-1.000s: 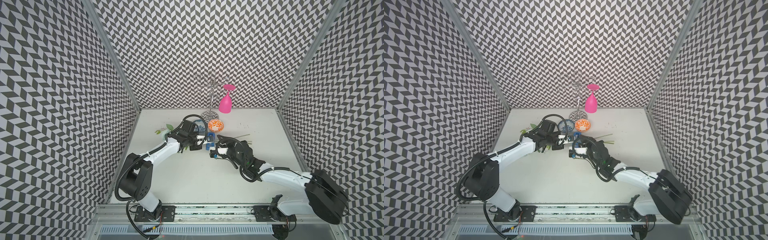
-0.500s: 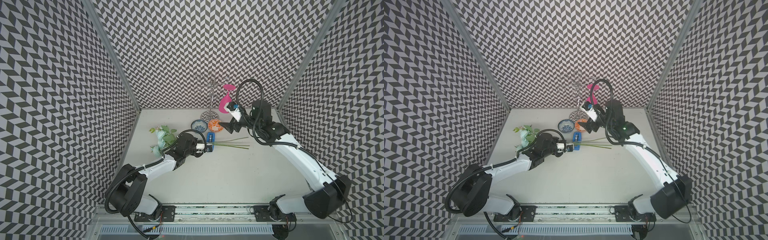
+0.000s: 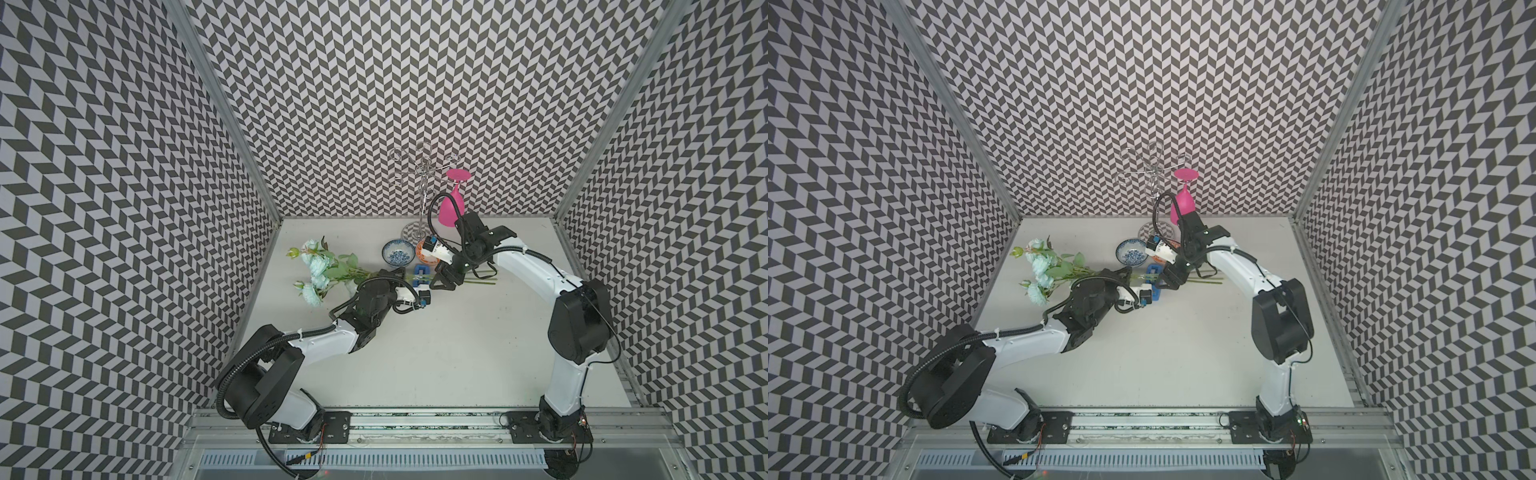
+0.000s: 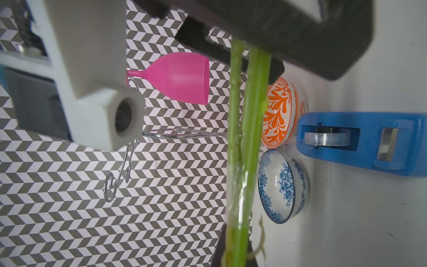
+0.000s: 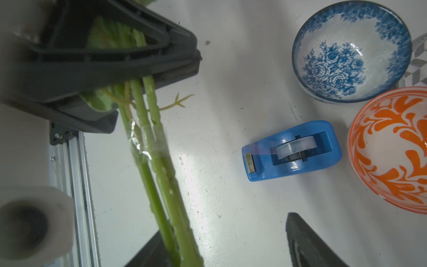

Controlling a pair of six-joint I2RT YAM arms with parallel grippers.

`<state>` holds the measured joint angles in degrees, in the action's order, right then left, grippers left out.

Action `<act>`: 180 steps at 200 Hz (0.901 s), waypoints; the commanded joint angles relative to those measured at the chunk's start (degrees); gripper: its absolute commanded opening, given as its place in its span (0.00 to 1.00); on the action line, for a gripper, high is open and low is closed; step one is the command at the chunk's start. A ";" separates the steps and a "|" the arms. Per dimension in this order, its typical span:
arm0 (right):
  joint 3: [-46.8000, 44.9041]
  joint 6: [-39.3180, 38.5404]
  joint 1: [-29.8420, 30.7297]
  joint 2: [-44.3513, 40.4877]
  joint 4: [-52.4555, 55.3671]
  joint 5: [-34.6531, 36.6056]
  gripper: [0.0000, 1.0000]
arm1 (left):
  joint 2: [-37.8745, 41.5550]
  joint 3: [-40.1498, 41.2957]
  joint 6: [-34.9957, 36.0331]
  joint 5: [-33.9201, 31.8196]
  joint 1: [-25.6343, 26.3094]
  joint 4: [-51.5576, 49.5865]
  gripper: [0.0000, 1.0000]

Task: Wrap bouquets with tape
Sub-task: Wrap the tape around the bouquet.

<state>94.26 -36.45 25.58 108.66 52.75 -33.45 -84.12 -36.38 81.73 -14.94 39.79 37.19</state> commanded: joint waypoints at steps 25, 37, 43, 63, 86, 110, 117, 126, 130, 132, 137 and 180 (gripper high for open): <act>-3.38 -1.73 -0.10 -3.51 -8.28 5.73 0.10 | 2.58 -1.10 -3.46 3.44 0.48 2.22 0.04; -5.68 -1.79 -0.10 -5.63 -12.40 8.08 0.03 | 4.02 -2.20 -6.92 5.96 0.16 -1.44 0.09; -7.02 -1.73 -0.10 -6.86 -14.73 8.15 0.00 | 5.05 -2.81 -8.66 7.75 -0.19 -3.86 0.13; -11.59 -4.02 0.11 -11.09 -21.88 7.62 0.00 | 8.27 -6.11 -12.48 12.75 -1.39 -15.55 0.32; -19.30 -7.74 0.64 -16.80 -32.10 8.71 0.00 | 12.70 -9.00 -16.99 18.35 -3.42 -24.74 0.41; -29.45 -12.44 0.91 -22.60 -44.90 9.11 0.00 | 17.25 -9.41 -20.65 28.46 -7.15 -28.84 0.49; -32.14 -13.08 1.04 -24.40 -48.81 9.60 0.00 | 18.10 -9.41 -22.35 30.64 -8.18 -28.36 0.52; -35.62 -14.19 1.53 -26.32 -53.85 11.10 0.00 | 18.41 -9.70 -23.47 32.67 -9.21 -28.30 0.53; -37.16 -15.54 1.87 -27.14 -55.88 12.13 0.00 | 18.40 -9.96 -23.94 33.16 -9.43 -28.38 0.54; -37.84 -16.19 2.07 -27.72 -56.96 12.65 0.00 | 18.38 -10.10 -24.26 33.36 -9.50 -28.39 0.55; -39.60 -17.47 2.73 -28.72 -59.75 14.00 0.00 | 18.25 -10.57 -25.02 33.90 -9.68 -28.61 0.56; -52.84 -30.41 10.28 -34.71 -80.29 32.83 0.00 | 13.48 -17.63 -27.67 41.33 -10.60 -38.28 0.59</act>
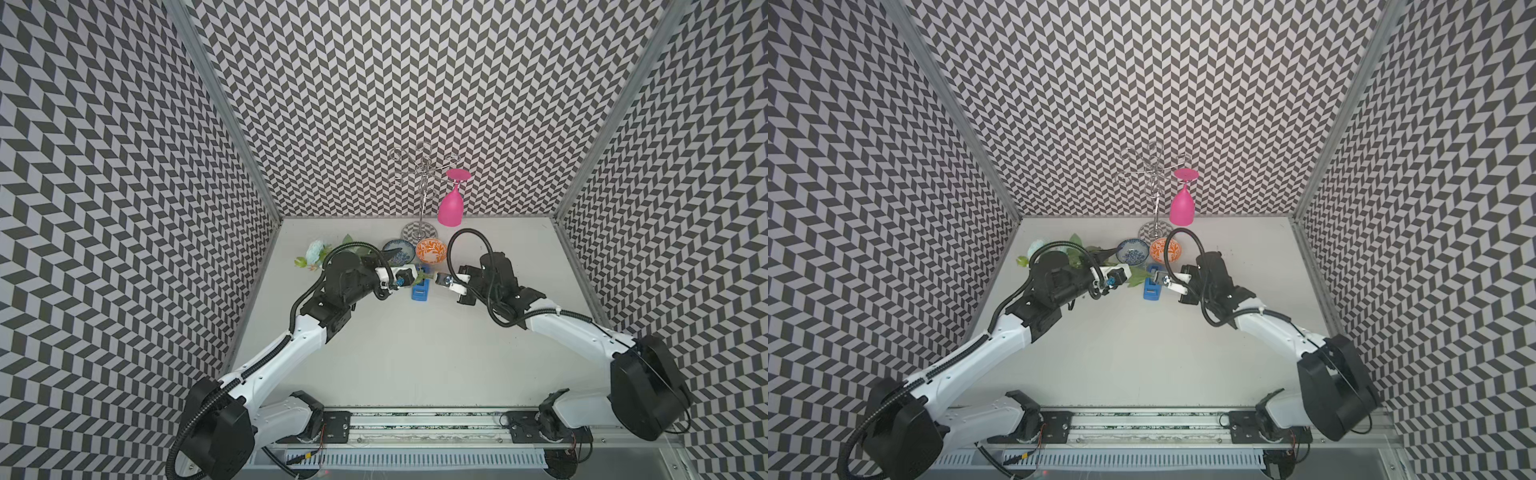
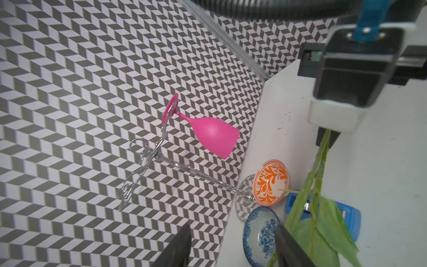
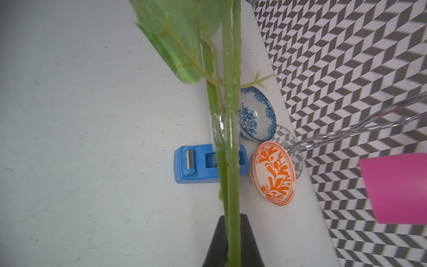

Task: Wrap bouquets with tape
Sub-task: Wrap the tape around the bouquet.

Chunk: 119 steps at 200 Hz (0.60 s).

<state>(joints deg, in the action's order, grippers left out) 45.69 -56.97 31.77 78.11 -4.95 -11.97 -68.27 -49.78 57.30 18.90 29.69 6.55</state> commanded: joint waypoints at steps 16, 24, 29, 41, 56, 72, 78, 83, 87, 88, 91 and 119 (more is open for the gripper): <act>-8.87 -15.04 6.95 -5.17 -31.25 17.96 0.00 | -5.06 -7.13 -2.27 10.68 -0.68 -13.73 0.58; -11.67 -17.88 8.23 -5.35 -37.40 20.75 0.00 | -6.18 -7.95 -1.80 11.59 -0.85 -16.18 0.61; -13.55 -19.53 8.98 -5.36 -42.07 21.92 0.00 | -6.88 -8.52 -0.59 12.37 -0.76 -18.69 0.62; -16.87 -22.50 9.53 -5.20 -50.09 21.75 0.00 | -8.42 -9.79 3.38 14.64 -0.86 -24.25 0.62; -19.86 -26.08 10.60 -3.95 -56.89 21.89 0.00 | -10.15 -10.36 4.01 14.60 -0.82 -26.45 0.63; -22.25 -29.21 12.35 -1.80 -64.99 23.66 0.00 | -12.66 -12.29 5.35 14.96 -0.91 -30.37 0.63; -22.84 -30.60 12.88 -0.91 -67.81 24.29 0.00 | -13.68 -13.13 5.81 15.14 -1.00 -31.71 0.63; -23.28 -31.84 13.23 -0.10 -69.74 24.79 0.00 | -14.43 -13.82 6.35 15.43 -1.05 -32.70 0.62; -23.55 -32.80 13.54 0.71 -71.27 25.26 0.00 | -15.04 -14.28 6.42 15.59 -1.20 -33.25 0.62; -23.63 -33.04 13.60 0.90 -71.74 25.34 0.00 | -15.22 -14.42 6.42 15.62 -1.25 -33.39 0.62; -23.77 -33.77 13.78 1.30 -72.67 25.77 0.00 | -15.65 -14.73 6.35 15.76 -1.32 -33.74 0.62; -24.43 -37.01 15.09 5.14 -78.84 28.68 0.00 | -19.50 -17.89 6.55 16.44 -1.59 -36.58 0.61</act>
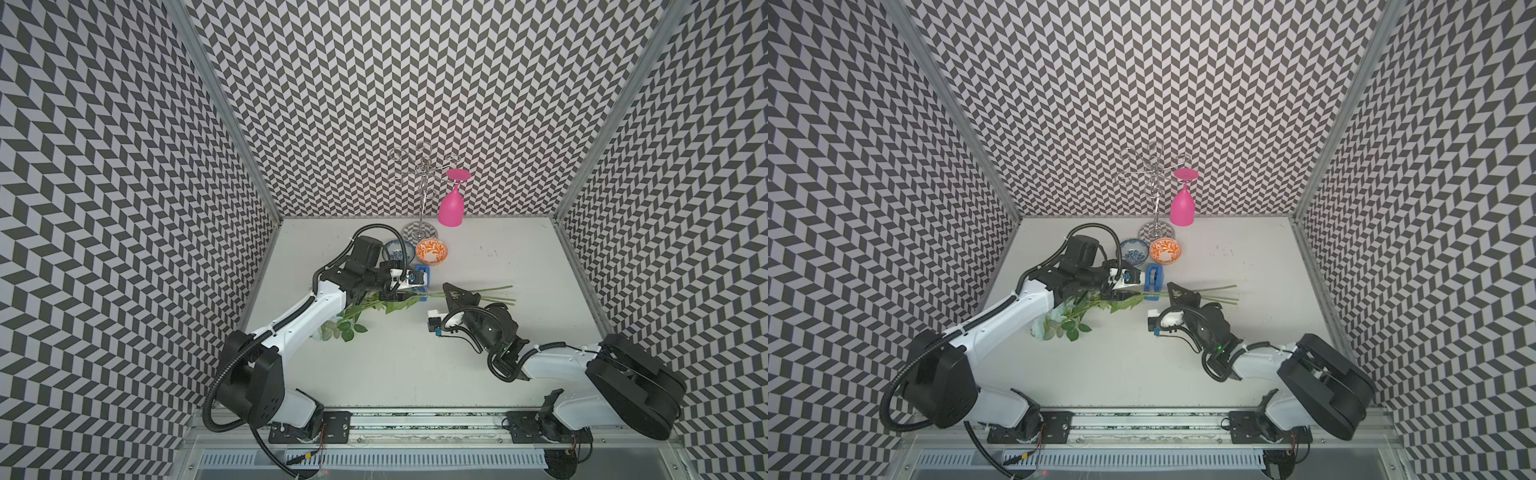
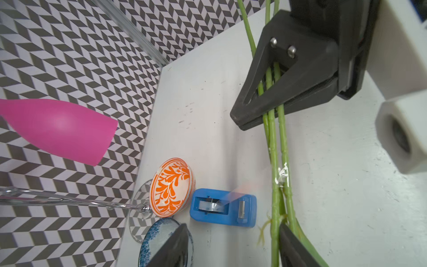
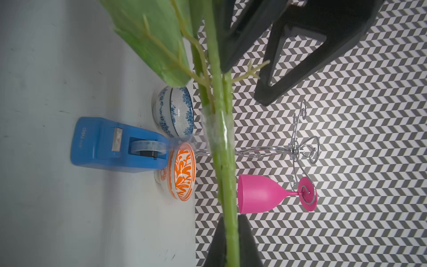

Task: Wrap bouquets with tape
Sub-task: Wrap the tape around the bouquet.

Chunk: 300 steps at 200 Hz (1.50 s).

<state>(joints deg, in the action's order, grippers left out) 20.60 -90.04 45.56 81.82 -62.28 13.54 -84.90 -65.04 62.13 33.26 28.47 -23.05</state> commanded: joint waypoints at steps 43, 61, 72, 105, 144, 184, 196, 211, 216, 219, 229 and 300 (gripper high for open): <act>1.28 -1.76 1.90 1.90 -16.45 4.66 0.00 | -1.27 -4.87 0.02 3.16 -2.65 -6.30 0.58; 1.78 -1.05 1.88 1.93 -14.01 4.76 0.00 | 2.12 -3.39 -1.29 3.81 -3.31 -3.23 0.59; 1.94 -0.50 1.86 2.27 -13.93 4.57 0.00 | 4.48 -2.12 -2.48 4.18 -3.69 -0.61 0.59; 2.93 0.80 1.76 2.56 -12.97 4.57 0.00 | 7.25 -0.50 -2.37 4.83 -3.03 -0.99 0.62; 3.87 2.59 1.78 1.62 -10.06 3.69 0.00 | 5.72 3.55 2.68 1.58 -0.01 -1.76 0.66; 3.53 2.37 1.79 1.38 -9.60 2.44 0.00 | 2.57 3.24 2.01 -3.92 0.11 0.71 0.65; 3.31 2.32 1.89 1.16 -9.24 1.91 0.00 | 1.91 2.67 1.54 -5.39 0.07 1.76 0.65; 3.09 2.52 2.14 0.73 -7.83 0.96 0.00 | 1.32 2.74 1.77 -7.03 0.18 3.08 0.63; 3.04 2.57 2.25 0.70 -7.46 0.71 0.00 | 1.14 2.92 1.20 -7.59 0.18 4.05 0.62; 3.00 2.59 2.28 0.59 -7.30 0.61 0.00 | 1.10 3.05 1.02 -8.13 0.17 4.56 0.62; 3.04 2.76 2.59 0.65 -6.98 0.69 0.00 | 0.46 2.92 1.33 -9.47 0.31 4.59 0.59; 9.43 31.30 0.18 -11.00 27.73 -14.95 0.51 | 1.56 5.44 0.55 -15.11 0.86 11.85 0.00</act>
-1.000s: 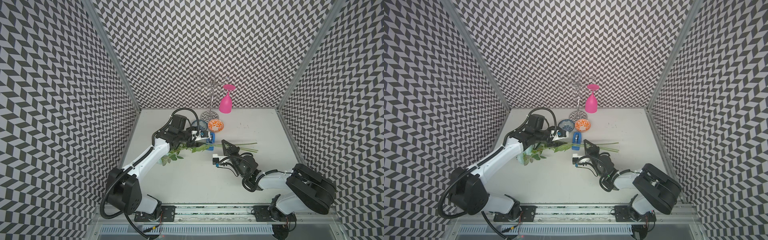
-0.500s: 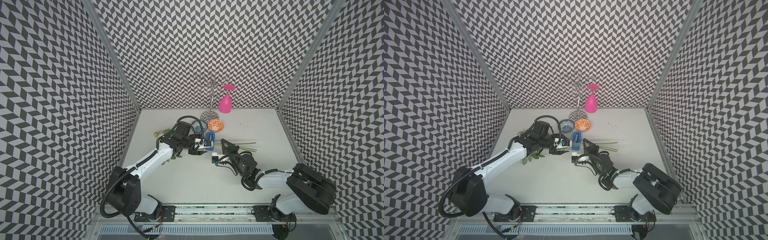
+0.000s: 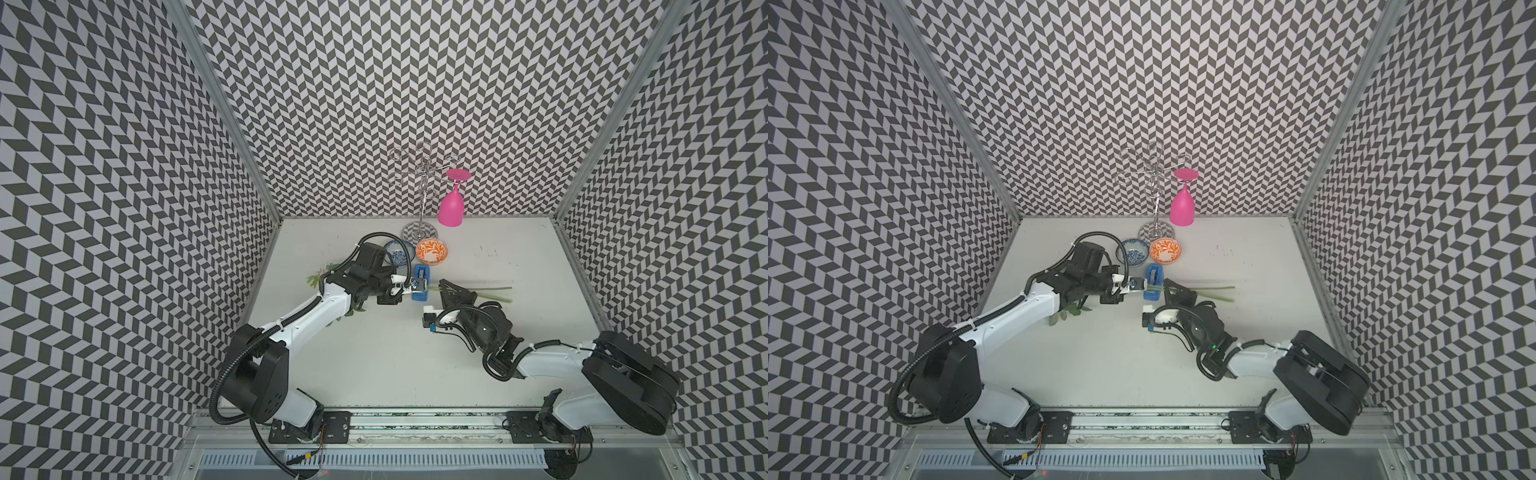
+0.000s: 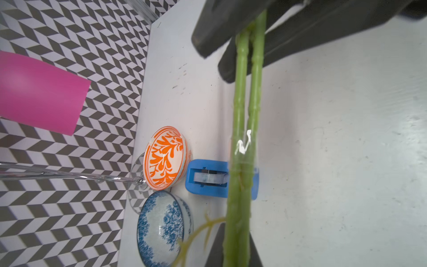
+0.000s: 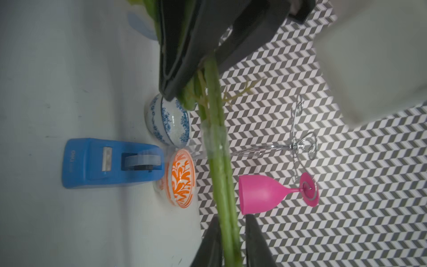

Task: Wrap bouquets with tape
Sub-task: Wrap the tape around the bouquet.

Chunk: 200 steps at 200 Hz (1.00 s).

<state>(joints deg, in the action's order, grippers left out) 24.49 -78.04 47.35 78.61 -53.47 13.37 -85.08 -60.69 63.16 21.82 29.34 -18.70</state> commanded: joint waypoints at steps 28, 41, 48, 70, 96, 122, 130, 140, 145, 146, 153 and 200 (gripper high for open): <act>12.89 39.08 -7.29 -15.15 37.90 -32.54 0.70 | 4.16 6.57 0.28 -7.80 1.44 16.83 0.00; 15.99 43.97 -13.17 -17.60 41.87 -44.26 0.79 | 5.02 9.15 1.74 -10.98 2.34 20.76 0.00; 18.60 47.89 -16.43 -17.80 43.57 -48.27 0.82 | 5.49 10.50 2.73 -12.63 2.82 23.10 0.00; 29.76 57.91 -26.46 -14.41 51.27 -60.04 0.86 | 7.12 16.09 4.69 -16.82 3.91 34.02 0.00; 47.50 66.70 -29.60 -3.36 70.77 -51.14 0.89 | 8.40 21.73 8.67 -20.70 5.38 46.09 0.00; 60.99 58.22 -28.73 9.83 93.17 -54.13 0.82 | 7.03 25.69 14.85 -27.43 7.74 57.07 0.00; 63.43 54.75 -27.38 12.98 98.19 -53.60 0.81 | 6.42 26.51 16.25 -28.75 8.27 59.66 0.00; 65.54 51.52 -24.96 16.07 102.68 -50.15 0.79 | 6.00 27.43 17.86 -30.05 8.77 62.40 0.00; 66.85 48.87 -23.52 17.31 105.37 -49.51 0.79 | 5.88 27.78 18.16 -30.29 8.97 63.39 0.00; 67.15 48.25 -23.22 17.51 105.88 -49.63 0.80 | 5.89 27.84 18.24 -30.27 8.97 63.45 0.00; 68.56 44.80 -21.74 18.93 108.76 -49.80 0.80 | 5.93 28.05 18.87 -30.22 9.07 63.65 0.00; 69.44 43.83 -20.40 22.25 107.27 -45.22 0.81 | 8.08 27.89 16.87 -27.25 9.99 60.77 0.00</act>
<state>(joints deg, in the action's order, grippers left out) 91.35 -30.87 27.77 101.38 51.35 -34.26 -79.11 -32.42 79.96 -6.42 38.85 39.64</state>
